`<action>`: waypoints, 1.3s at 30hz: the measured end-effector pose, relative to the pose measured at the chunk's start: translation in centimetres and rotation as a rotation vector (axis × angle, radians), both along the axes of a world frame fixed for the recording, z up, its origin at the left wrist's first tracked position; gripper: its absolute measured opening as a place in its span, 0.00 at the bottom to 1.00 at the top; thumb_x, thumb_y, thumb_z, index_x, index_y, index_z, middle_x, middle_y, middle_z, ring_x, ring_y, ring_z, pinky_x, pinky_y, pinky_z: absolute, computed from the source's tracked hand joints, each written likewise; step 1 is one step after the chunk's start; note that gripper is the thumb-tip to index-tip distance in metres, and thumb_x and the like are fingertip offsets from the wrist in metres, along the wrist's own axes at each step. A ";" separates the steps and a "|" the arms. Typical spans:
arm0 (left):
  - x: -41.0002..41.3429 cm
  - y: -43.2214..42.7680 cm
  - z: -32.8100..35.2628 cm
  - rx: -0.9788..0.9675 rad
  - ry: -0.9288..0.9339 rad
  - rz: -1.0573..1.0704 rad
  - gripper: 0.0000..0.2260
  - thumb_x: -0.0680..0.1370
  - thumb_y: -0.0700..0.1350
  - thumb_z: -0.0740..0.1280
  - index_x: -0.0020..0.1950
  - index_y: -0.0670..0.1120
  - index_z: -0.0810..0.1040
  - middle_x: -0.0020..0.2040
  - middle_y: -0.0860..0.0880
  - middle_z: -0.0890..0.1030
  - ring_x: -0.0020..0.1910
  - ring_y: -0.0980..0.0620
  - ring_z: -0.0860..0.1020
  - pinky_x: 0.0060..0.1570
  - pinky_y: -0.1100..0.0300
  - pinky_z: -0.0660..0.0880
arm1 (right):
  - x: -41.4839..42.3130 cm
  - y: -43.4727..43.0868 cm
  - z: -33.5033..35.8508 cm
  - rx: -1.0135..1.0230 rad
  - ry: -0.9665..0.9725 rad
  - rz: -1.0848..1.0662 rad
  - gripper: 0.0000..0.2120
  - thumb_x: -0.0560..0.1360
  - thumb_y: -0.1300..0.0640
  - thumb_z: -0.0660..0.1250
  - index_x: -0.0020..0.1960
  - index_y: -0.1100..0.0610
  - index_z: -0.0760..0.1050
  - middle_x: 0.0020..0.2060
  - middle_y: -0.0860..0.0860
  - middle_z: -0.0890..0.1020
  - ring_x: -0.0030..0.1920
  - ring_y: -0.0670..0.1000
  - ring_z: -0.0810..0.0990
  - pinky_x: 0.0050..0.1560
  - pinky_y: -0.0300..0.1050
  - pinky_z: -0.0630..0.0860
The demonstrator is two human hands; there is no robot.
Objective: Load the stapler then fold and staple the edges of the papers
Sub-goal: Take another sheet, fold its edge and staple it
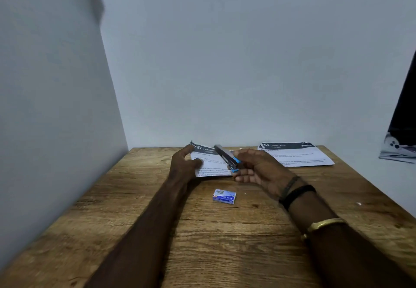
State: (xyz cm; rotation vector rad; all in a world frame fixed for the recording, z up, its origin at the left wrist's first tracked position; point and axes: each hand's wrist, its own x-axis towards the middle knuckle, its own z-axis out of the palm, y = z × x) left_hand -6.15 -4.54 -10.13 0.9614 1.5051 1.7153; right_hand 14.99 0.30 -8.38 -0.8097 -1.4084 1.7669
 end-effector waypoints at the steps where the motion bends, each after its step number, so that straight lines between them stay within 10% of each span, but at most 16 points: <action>1: 0.1 0.0 0.0 0.005 -0.005 0.004 0.23 0.72 0.23 0.68 0.53 0.50 0.82 0.47 0.45 0.84 0.46 0.43 0.84 0.51 0.46 0.83 | -0.3 0.0 -0.1 -0.040 0.031 -0.002 0.10 0.79 0.58 0.69 0.58 0.61 0.79 0.43 0.61 0.85 0.34 0.55 0.86 0.35 0.45 0.84; 4: 0.4 0.0 -0.1 -0.002 0.017 0.026 0.27 0.73 0.25 0.68 0.70 0.40 0.75 0.61 0.40 0.81 0.56 0.39 0.82 0.58 0.41 0.81 | -1.1 0.1 -0.5 -0.119 0.110 0.001 0.10 0.78 0.60 0.71 0.56 0.64 0.79 0.42 0.61 0.86 0.40 0.59 0.88 0.40 0.50 0.86; 18: -0.2 0.1 -0.2 -0.058 0.042 0.163 0.24 0.69 0.29 0.67 0.62 0.47 0.83 0.63 0.43 0.82 0.57 0.40 0.83 0.58 0.44 0.81 | -5.7 2.9 -0.2 -0.020 0.098 -0.140 0.05 0.78 0.62 0.70 0.54 0.59 0.80 0.50 0.59 0.86 0.54 0.59 0.86 0.51 0.53 0.84; 27: 0.1 0.5 -0.5 -0.063 0.033 0.225 0.23 0.67 0.30 0.64 0.55 0.49 0.86 0.57 0.45 0.86 0.52 0.43 0.84 0.53 0.44 0.83 | -8.7 5.4 0.0 0.113 -0.012 -0.294 0.05 0.79 0.59 0.69 0.54 0.54 0.81 0.41 0.55 0.84 0.30 0.48 0.79 0.22 0.37 0.68; 39: 0.4 0.0 -0.1 -0.045 0.077 0.207 0.24 0.68 0.29 0.62 0.55 0.48 0.87 0.54 0.46 0.87 0.51 0.44 0.85 0.54 0.45 0.82 | -8.9 5.3 0.2 0.328 -0.165 -0.182 0.04 0.79 0.60 0.68 0.53 0.57 0.81 0.34 0.58 0.82 0.24 0.49 0.76 0.21 0.38 0.63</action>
